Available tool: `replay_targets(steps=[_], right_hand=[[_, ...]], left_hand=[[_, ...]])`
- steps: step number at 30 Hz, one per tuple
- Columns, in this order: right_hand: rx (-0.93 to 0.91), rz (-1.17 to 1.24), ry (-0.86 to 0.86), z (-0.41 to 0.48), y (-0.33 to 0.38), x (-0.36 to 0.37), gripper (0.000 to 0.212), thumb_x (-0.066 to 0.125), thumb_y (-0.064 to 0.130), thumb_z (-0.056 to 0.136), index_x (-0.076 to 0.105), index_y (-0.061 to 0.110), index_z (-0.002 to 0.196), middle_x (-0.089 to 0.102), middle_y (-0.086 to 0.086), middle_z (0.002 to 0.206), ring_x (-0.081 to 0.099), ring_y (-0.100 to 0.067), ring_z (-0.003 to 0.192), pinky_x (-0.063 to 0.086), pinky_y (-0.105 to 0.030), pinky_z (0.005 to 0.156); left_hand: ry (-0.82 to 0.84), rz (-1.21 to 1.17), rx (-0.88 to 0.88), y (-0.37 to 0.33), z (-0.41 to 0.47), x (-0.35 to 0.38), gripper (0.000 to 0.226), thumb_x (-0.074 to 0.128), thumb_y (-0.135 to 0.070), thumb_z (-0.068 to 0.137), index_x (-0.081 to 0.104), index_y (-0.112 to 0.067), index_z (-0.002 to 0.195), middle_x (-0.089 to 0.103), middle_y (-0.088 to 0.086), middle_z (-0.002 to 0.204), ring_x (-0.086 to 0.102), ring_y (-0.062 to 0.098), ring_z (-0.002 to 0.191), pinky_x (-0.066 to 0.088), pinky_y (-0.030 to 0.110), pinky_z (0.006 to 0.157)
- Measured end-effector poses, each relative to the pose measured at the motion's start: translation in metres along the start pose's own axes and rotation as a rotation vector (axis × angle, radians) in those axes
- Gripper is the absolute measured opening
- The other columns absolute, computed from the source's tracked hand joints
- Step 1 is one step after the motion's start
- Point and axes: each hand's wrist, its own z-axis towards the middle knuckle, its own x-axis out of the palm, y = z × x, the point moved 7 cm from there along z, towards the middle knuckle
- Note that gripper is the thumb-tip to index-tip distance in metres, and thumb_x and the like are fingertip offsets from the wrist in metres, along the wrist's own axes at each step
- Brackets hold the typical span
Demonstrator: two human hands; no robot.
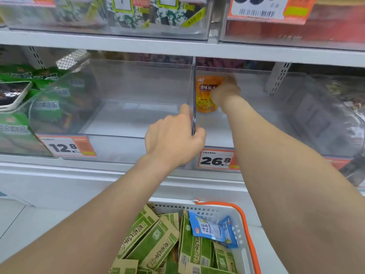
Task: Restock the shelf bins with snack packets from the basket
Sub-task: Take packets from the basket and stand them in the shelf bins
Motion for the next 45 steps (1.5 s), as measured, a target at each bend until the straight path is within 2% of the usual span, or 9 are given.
replay_targets(steps=[3, 10, 17, 21, 25, 29, 32, 38, 45], right_hand=[[0.010, -0.034, -0.046, -0.002, -0.002, -0.001, 0.076, 0.057, 0.019, 0.103, 0.010, -0.010, 0.155, 0.037, -0.022, 0.158, 0.050, -0.034, 0.139, 0.049, -0.037, 0.107], [0.080, -0.004, 0.202, -0.018, -0.021, 0.001, 0.030, 0.066, 0.031, 0.095, 0.063, 0.007, 0.112, 0.076, -0.011, 0.093, 0.077, -0.027, 0.074, 0.065, -0.040, 0.069], [-0.138, -0.113, 0.314, -0.058, 0.002, 0.000, 0.025, 0.054, 0.026, 0.099, 0.065, 0.005, 0.108, 0.074, -0.011, 0.100, 0.074, -0.028, 0.089, 0.063, -0.040, 0.081], [-0.322, -0.154, 0.148, -0.109, 0.022, -0.017, 0.020, 0.049, 0.019, 0.102, 0.062, 0.004, 0.105, 0.061, -0.020, 0.109, 0.060, -0.037, 0.099, 0.041, -0.031, 0.077], [-0.470, 0.073, -0.250, -0.185, 0.032, -0.048, 0.019, 0.043, 0.014, 0.098, 0.060, 0.012, 0.104, 0.067, -0.015, 0.110, 0.061, -0.040, 0.101, 0.041, -0.036, 0.073], [-0.927, 0.014, -0.484, -0.281, 0.054, -0.054, 0.020, 0.045, 0.020, 0.084, 0.059, 0.014, 0.095, 0.062, -0.003, 0.089, 0.059, -0.029, 0.084, 0.041, -0.038, 0.059], [-1.138, -0.170, -0.297, -0.323, 0.062, -0.016, 0.026, 0.042, 0.029, 0.081, 0.062, 0.013, 0.084, 0.065, -0.006, 0.075, 0.061, -0.036, 0.069, 0.042, -0.038, 0.051], [-0.744, -0.577, 0.588, -0.337, -0.011, 0.112, 0.019, 0.047, 0.021, 0.090, 0.064, 0.016, 0.084, 0.070, -0.014, 0.096, 0.066, -0.038, 0.089, 0.056, -0.040, 0.074], [-0.724, -0.655, 0.976, -0.408, -0.083, 0.204, 0.053, 0.059, 0.008, 0.095, 0.052, 0.021, 0.145, 0.062, -0.003, 0.136, 0.063, -0.024, 0.117, 0.056, -0.043, 0.099]], left_hand=[[-0.004, -0.011, -0.013, 0.001, -0.001, 0.000, 0.025, 0.046, -0.041, 0.092, 0.036, -0.021, 0.100, 0.049, 0.001, 0.065, 0.042, 0.025, 0.056, 0.027, 0.033, 0.051], [0.008, -0.031, -0.004, 0.002, 0.000, 0.001, 0.026, 0.045, -0.046, 0.093, 0.039, -0.022, 0.099, 0.058, 0.001, 0.070, 0.053, 0.036, 0.067, 0.032, 0.034, 0.053], [0.060, -0.135, 0.064, 0.008, -0.007, -0.002, 0.049, 0.038, -0.068, 0.097, 0.058, -0.026, 0.115, 0.071, -0.003, 0.086, 0.063, 0.032, 0.089, 0.049, 0.039, 0.069], [-0.126, -0.357, 0.178, 0.017, -0.029, -0.026, 0.038, 0.047, -0.047, 0.101, 0.056, -0.020, 0.126, 0.063, 0.000, 0.114, 0.058, 0.027, 0.106, 0.049, 0.044, 0.087], [-0.418, -0.096, 0.260, 0.031, -0.062, -0.059, 0.020, 0.057, -0.023, 0.090, 0.057, -0.011, 0.105, 0.051, 0.009, 0.107, 0.046, 0.033, 0.096, 0.041, 0.044, 0.078], [-0.283, -0.003, 0.330, 0.048, -0.081, -0.068, 0.013, 0.056, -0.019, 0.081, 0.055, -0.013, 0.092, 0.057, 0.009, 0.088, 0.051, 0.036, 0.087, 0.040, 0.043, 0.067], [0.074, 0.071, 0.126, 0.082, -0.094, -0.054, 0.019, 0.052, -0.032, 0.088, 0.060, -0.020, 0.100, 0.068, 0.006, 0.094, 0.063, 0.037, 0.094, 0.044, 0.038, 0.064], [0.947, 0.324, -0.036, 0.145, -0.156, -0.003, 0.040, 0.056, -0.052, 0.093, 0.071, -0.025, 0.118, 0.071, 0.001, 0.122, 0.068, 0.026, 0.108, 0.056, 0.043, 0.098], [1.056, 0.237, -0.019, 0.161, -0.179, 0.014, 0.037, 0.056, -0.052, 0.096, 0.069, -0.028, 0.120, 0.071, 0.000, 0.121, 0.071, 0.022, 0.102, 0.057, 0.044, 0.096]])
